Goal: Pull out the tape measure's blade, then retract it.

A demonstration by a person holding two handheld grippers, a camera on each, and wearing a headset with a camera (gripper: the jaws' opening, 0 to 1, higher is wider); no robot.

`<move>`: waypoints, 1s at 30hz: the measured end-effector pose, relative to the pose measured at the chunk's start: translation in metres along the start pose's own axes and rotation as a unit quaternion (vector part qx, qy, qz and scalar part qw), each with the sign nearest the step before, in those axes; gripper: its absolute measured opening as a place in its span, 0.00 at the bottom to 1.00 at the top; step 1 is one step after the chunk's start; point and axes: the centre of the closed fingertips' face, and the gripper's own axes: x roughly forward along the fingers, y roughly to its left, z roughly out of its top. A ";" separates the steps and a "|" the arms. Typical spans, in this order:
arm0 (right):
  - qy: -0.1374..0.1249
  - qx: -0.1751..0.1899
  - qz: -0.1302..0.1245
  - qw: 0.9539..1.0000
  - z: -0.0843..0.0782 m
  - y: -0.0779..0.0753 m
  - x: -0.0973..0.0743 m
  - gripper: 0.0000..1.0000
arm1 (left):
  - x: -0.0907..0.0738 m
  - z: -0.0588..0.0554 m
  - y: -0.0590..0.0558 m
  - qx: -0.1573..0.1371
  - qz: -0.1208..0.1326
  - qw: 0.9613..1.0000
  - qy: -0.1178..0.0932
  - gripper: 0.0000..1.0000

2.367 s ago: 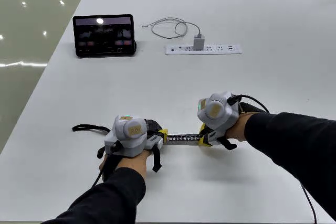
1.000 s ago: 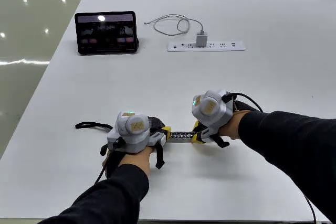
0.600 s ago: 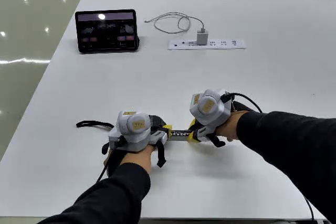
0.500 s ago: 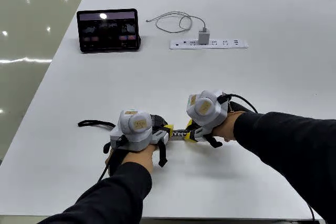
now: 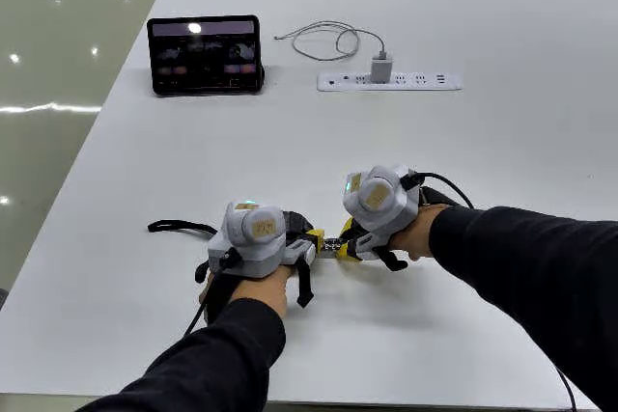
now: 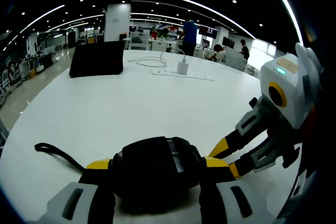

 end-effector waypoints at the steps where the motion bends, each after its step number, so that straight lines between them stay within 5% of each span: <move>1: 0.000 -0.002 0.000 1.000 0.000 0.000 0.000 0.11 | 0.000 0.000 0.000 -0.001 -0.001 1.000 0.000 0.61; 30: -0.027 -0.001 0.016 1.000 0.024 0.009 0.016 0.11 | 0.000 -0.002 -0.003 0.017 -0.027 0.999 0.011 0.61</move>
